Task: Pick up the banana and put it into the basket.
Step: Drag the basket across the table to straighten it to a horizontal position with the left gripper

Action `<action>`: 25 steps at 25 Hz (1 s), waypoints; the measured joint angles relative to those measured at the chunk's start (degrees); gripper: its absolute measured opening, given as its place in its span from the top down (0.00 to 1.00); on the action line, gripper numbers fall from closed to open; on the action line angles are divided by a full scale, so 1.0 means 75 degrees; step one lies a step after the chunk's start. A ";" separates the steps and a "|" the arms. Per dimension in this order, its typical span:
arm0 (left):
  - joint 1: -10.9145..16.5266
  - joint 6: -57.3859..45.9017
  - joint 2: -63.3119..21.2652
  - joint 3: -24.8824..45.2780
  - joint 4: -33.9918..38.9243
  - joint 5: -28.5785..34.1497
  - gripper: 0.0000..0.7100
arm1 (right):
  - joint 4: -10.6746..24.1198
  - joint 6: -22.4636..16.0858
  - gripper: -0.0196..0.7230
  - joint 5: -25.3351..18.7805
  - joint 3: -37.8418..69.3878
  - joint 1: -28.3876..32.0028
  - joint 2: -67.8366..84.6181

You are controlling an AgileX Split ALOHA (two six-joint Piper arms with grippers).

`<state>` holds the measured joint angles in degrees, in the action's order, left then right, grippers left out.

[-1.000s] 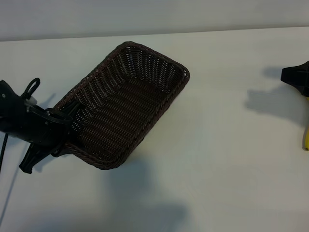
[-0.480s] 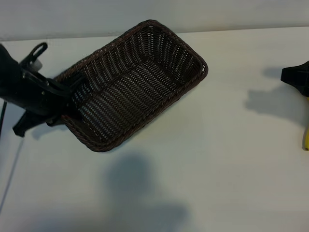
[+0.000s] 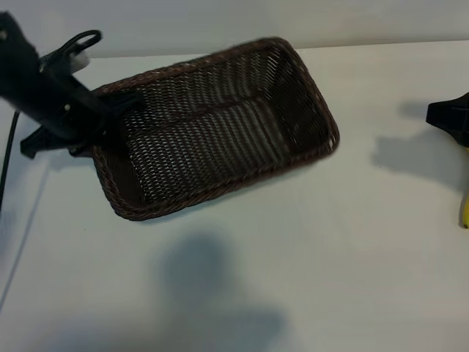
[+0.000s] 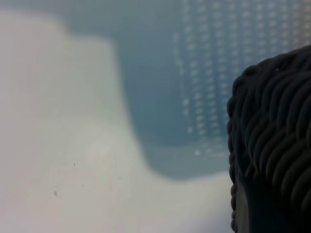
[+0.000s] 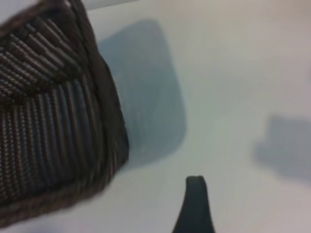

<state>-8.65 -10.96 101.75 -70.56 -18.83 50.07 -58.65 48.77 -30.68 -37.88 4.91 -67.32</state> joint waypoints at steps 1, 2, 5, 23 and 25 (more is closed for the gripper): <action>0.0000 0.0257 0.0180 -0.0246 0.0006 0.0265 0.76 | 0.0000 0.0000 0.19 0.0000 0.0000 0.0000 0.0000; 0.0000 0.0472 0.0325 -0.0552 0.0015 0.0471 0.76 | 0.0000 0.0000 0.19 0.0000 0.0000 0.0000 0.0000; 0.0000 0.1170 0.0837 -0.1422 0.0021 0.1149 0.76 | 0.0000 0.0000 0.19 0.0000 0.0000 0.0000 0.0000; -0.0508 0.2160 0.2596 -0.2833 -0.0657 0.1782 0.76 | 0.0000 0.0000 0.19 0.0000 0.0000 0.0000 0.0000; -0.0653 0.2169 0.2731 -0.2833 -0.0657 0.1623 0.76 | 0.0000 0.0000 0.19 0.0000 0.0000 0.0000 0.0000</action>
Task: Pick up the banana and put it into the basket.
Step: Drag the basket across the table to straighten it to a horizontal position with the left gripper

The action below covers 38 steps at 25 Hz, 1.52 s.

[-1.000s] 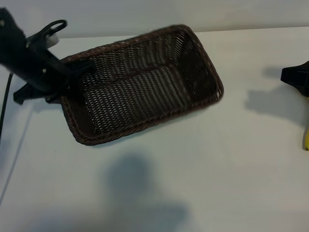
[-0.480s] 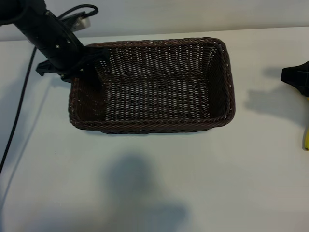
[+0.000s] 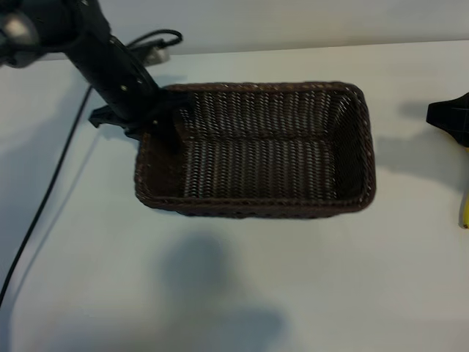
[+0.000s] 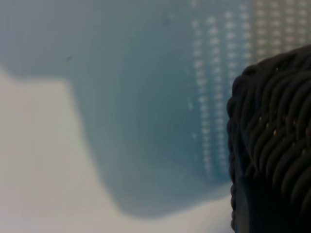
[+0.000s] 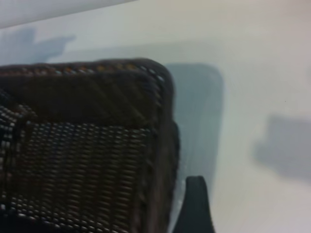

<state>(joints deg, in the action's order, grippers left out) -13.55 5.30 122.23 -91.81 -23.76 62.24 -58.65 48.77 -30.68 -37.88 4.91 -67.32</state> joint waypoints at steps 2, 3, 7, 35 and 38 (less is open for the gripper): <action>-0.0106 -0.0038 0.0139 0.0000 0.0000 -0.0157 0.76 | 0.0000 -0.0007 0.19 0.0000 0.0000 0.0000 0.0000; -0.0129 -0.0075 0.0216 0.0000 -0.0008 -0.0220 0.76 | 0.0000 -0.0007 0.19 0.0000 0.0000 0.0000 0.0000; -0.0148 -0.0311 0.0509 -0.0003 0.0006 -0.0507 0.76 | 0.0000 -0.0007 0.19 0.0000 0.0000 0.0000 0.0000; -0.0184 -0.0384 0.0577 -0.0070 -0.0078 -0.0186 0.14 | 0.0000 -0.0007 0.19 0.0000 0.0000 0.0000 0.0000; -0.0184 -0.0594 0.0519 -0.0078 0.0278 0.0008 0.13 | 0.0000 -0.0007 0.19 0.0000 0.0000 0.0000 0.0000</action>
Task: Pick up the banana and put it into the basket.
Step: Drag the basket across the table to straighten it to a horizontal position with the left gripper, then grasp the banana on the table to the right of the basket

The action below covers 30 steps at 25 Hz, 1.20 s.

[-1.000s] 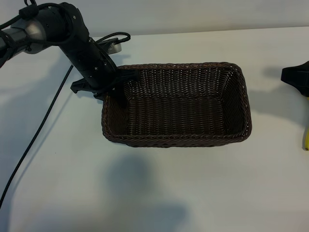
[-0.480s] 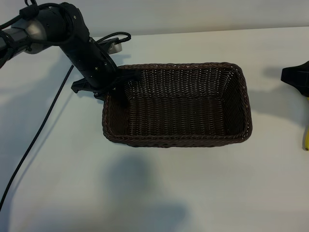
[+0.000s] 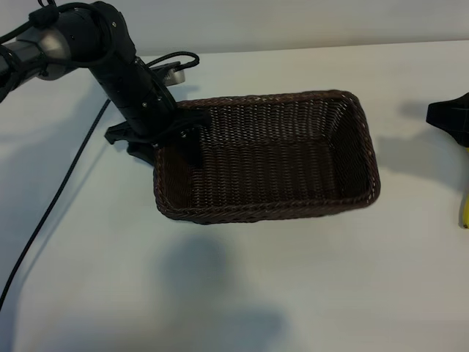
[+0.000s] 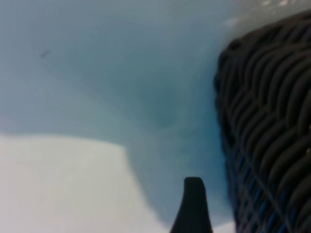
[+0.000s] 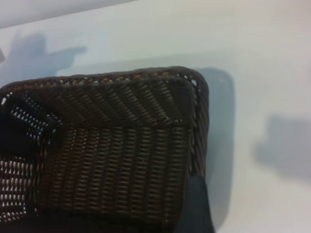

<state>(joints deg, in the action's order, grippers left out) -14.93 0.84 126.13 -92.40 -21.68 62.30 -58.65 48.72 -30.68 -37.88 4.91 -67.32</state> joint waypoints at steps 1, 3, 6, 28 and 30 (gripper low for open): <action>0.0000 -0.0070 -0.0035 0.0000 0.0133 0.0074 0.13 | 0.0000 0.0000 0.19 -0.0005 0.0000 0.0000 0.0000; 0.0000 -0.0177 -0.0109 -0.0035 0.0364 0.0188 0.13 | 0.0000 0.0000 0.19 -0.0052 0.0000 0.0000 0.0000; 0.0000 -0.0210 -0.0228 -0.0300 0.0418 0.0376 0.14 | 0.0000 0.0000 0.19 -0.0115 0.0000 0.0000 0.0000; 0.0169 -0.1027 -0.0598 -0.2909 0.2747 0.0665 0.15 | 0.0000 0.0000 0.19 -0.0128 0.0000 0.0000 0.0000; 0.0338 -0.1030 -0.0703 -0.2917 0.3084 0.0665 0.15 | 0.0000 0.0000 0.19 -0.0128 0.0000 0.0000 0.0000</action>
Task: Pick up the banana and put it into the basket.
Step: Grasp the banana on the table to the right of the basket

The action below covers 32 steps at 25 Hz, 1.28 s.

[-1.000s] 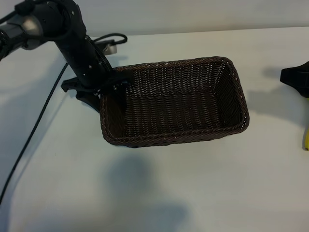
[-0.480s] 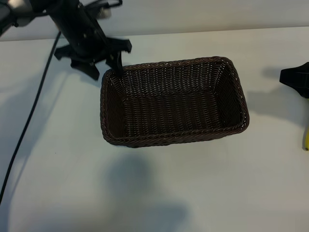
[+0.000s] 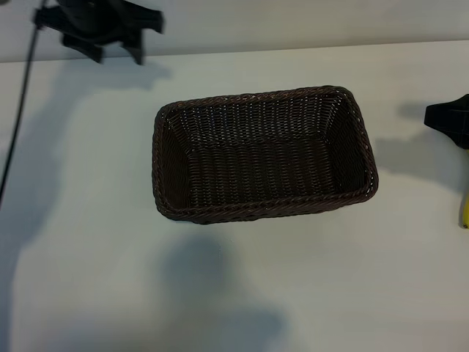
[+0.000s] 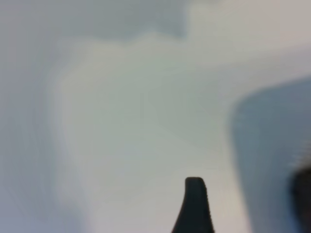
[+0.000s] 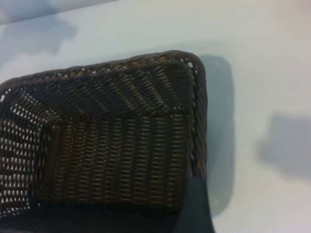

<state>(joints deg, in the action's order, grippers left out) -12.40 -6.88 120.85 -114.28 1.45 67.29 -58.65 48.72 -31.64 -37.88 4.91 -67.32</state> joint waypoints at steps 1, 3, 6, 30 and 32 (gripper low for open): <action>0.0122 -0.0006 -0.0043 -0.0015 0.0138 0.0000 0.15 | 0.0000 0.0000 0.19 0.0000 0.0000 0.0000 0.0000; 0.0387 -0.0006 -0.0070 -0.0015 0.0251 0.0000 0.15 | 0.0000 0.0000 0.19 0.0000 0.0000 0.0000 0.0000; 0.0774 0.0031 -0.0085 -0.0015 0.0413 0.0000 0.15 | 0.0000 0.0007 0.19 0.0000 0.0000 0.0000 0.0000; 0.1792 0.1061 -0.3486 0.3335 0.0306 0.0000 0.15 | 0.0183 0.0016 0.19 0.0007 0.0000 0.0000 0.0000; 0.1792 0.1073 -0.4043 0.4045 0.0290 0.0000 0.15 | 0.0200 0.0016 0.19 0.0007 0.0000 0.0000 0.0000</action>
<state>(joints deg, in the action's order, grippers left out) 1.05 1.16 90.53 -83.94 3.62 67.29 -57.15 48.84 -31.58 -37.88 4.91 -67.32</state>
